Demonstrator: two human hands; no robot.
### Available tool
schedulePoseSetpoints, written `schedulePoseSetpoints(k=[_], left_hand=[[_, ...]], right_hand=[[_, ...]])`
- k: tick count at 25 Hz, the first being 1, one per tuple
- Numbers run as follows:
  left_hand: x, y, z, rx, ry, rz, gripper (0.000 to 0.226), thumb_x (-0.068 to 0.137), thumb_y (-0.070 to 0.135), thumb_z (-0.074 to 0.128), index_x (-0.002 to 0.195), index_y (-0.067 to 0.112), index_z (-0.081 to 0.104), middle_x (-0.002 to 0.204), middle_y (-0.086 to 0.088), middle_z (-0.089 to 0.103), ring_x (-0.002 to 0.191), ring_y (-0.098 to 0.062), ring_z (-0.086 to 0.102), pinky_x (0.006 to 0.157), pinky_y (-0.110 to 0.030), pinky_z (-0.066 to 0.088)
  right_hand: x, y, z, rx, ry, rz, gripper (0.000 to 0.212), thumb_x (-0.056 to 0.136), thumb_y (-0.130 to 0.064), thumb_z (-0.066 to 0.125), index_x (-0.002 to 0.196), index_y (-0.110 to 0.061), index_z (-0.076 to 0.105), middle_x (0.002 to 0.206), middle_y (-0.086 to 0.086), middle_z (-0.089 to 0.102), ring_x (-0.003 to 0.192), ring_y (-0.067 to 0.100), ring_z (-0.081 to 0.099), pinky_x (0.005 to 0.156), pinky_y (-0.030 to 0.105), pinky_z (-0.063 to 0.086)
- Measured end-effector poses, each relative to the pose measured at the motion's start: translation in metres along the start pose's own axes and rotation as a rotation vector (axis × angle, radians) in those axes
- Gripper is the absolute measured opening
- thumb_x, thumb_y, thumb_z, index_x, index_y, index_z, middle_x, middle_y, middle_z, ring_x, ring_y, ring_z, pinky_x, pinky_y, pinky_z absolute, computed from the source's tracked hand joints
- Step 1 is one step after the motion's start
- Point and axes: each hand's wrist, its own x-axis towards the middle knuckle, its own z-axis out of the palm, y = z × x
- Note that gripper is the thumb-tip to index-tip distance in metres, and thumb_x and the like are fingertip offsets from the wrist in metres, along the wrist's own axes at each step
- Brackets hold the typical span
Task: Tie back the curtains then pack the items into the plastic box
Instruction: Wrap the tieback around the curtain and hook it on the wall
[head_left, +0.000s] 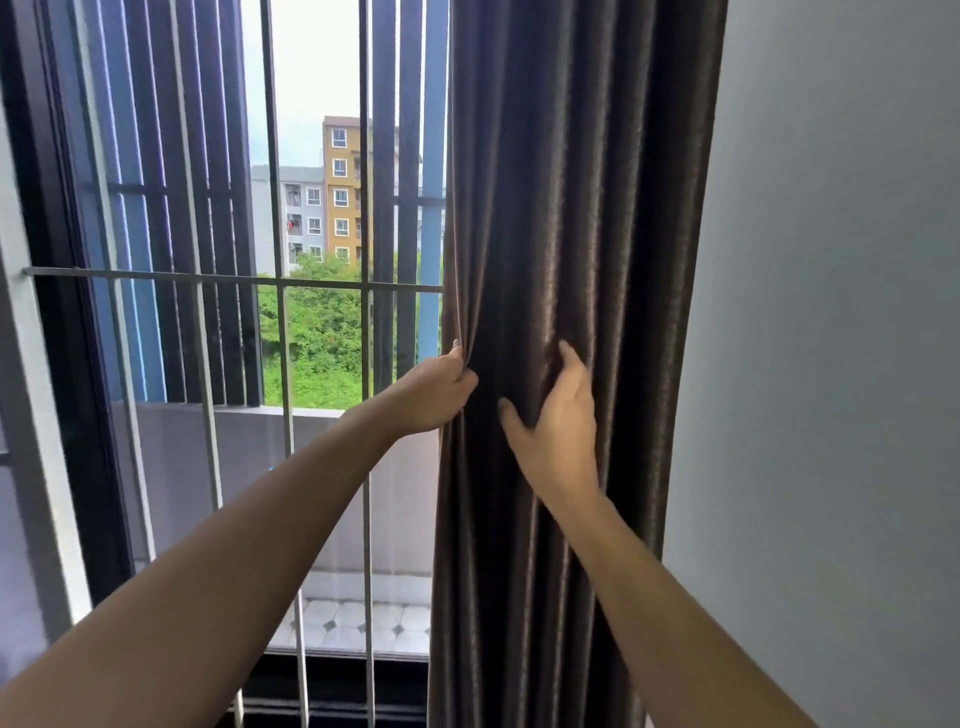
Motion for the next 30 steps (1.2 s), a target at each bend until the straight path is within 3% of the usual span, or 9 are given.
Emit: schedulePoseSetpoints(k=[3,5,8,13,18,20,23,25,30], left_hand=[[0.0,-0.001,0.002,-0.024,0.003,0.031,0.035,0.098,0.022,0.032,0.126,0.004,0.044,0.112,-0.014,0.059,0.104,-0.028,0.056,0.09,-0.039,0.045],[0.002,-0.004,0.003,-0.032,0.015,0.026,0.033,0.098,0.021,0.032,0.123,0.004,0.045,0.112,-0.015,0.059,0.103,-0.03,0.056,0.091,-0.041,0.045],[0.004,-0.004,0.001,-0.035,0.018,0.009,0.03,0.098,0.02,0.032,0.115,0.0,0.047,0.107,-0.021,0.06,0.099,-0.035,0.059,0.091,-0.05,0.047],[0.007,0.011,0.009,-0.03,-0.057,-0.02,0.033,0.099,0.019,0.03,0.117,-0.006,0.044,0.109,-0.025,0.057,0.097,-0.04,0.057,0.083,-0.044,0.046],[0.006,0.02,0.012,-0.14,-0.101,-0.025,0.047,0.088,0.042,0.044,0.122,0.009,0.048,0.101,-0.006,0.059,0.094,-0.022,0.059,0.089,-0.039,0.05],[0.006,0.02,0.019,-0.002,-0.037,0.046,0.043,0.088,0.038,0.051,0.118,0.007,0.049,0.103,-0.01,0.061,0.091,-0.023,0.06,0.08,-0.035,0.051],[0.007,0.016,0.025,0.075,0.063,0.077,0.02,0.091,0.021,0.045,0.1,0.003,0.044,0.094,-0.015,0.059,0.081,-0.028,0.059,0.066,-0.037,0.048],[0.008,0.014,0.024,0.044,0.022,0.077,0.018,0.093,0.019,0.041,0.102,0.003,0.045,0.091,-0.012,0.059,0.083,-0.027,0.06,0.069,-0.038,0.051],[0.01,0.015,0.021,-0.015,-0.067,0.034,0.034,0.096,0.018,0.038,0.124,-0.001,0.041,0.087,-0.008,0.057,0.072,-0.014,0.055,0.06,-0.024,0.044]], right_hand=[[0.018,0.0,0.003,-0.118,-0.213,0.032,0.078,0.087,-0.01,0.06,0.149,-0.015,0.011,0.128,0.013,0.058,0.114,0.03,0.058,0.099,0.041,0.047],[0.002,0.009,0.008,-0.193,-0.327,0.028,0.064,0.088,-0.009,0.055,0.145,-0.014,0.026,0.114,0.014,0.066,0.104,0.033,0.063,0.093,0.038,0.049],[-0.044,0.027,0.017,-0.108,-0.305,-0.01,0.047,0.089,-0.01,0.055,0.135,-0.016,0.047,0.109,0.007,0.069,0.099,0.024,0.066,0.095,0.029,0.049],[-0.061,0.045,0.032,-0.06,-0.351,0.007,0.054,0.089,-0.005,0.053,0.141,-0.018,0.042,0.117,0.002,0.067,0.107,0.016,0.062,0.096,0.012,0.037],[-0.062,0.044,0.031,0.016,-0.464,0.011,0.044,0.083,-0.009,0.056,0.127,-0.016,0.055,0.11,-0.002,0.067,0.104,0.015,0.063,0.087,-0.002,0.033],[-0.061,0.041,0.02,-0.063,-0.43,-0.082,0.041,0.078,-0.023,0.061,0.119,-0.018,0.06,0.116,-0.001,0.064,0.111,0.017,0.058,0.094,0.006,0.03],[-0.036,0.036,0.0,-0.217,0.116,-0.235,0.04,0.076,-0.031,0.064,0.114,-0.022,0.057,0.135,0.001,0.048,0.129,0.018,0.041,0.113,0.038,0.025],[-0.01,0.027,-0.015,-0.1,0.302,-0.129,0.05,0.081,-0.025,0.067,0.125,-0.022,0.044,0.144,0.004,0.036,0.134,0.018,0.036,0.111,0.04,0.034],[0.016,0.018,-0.014,-0.027,-0.151,0.097,0.075,0.088,-0.006,0.06,0.147,-0.024,0.018,0.131,0.007,0.056,0.115,0.021,0.059,0.099,0.036,0.048]])
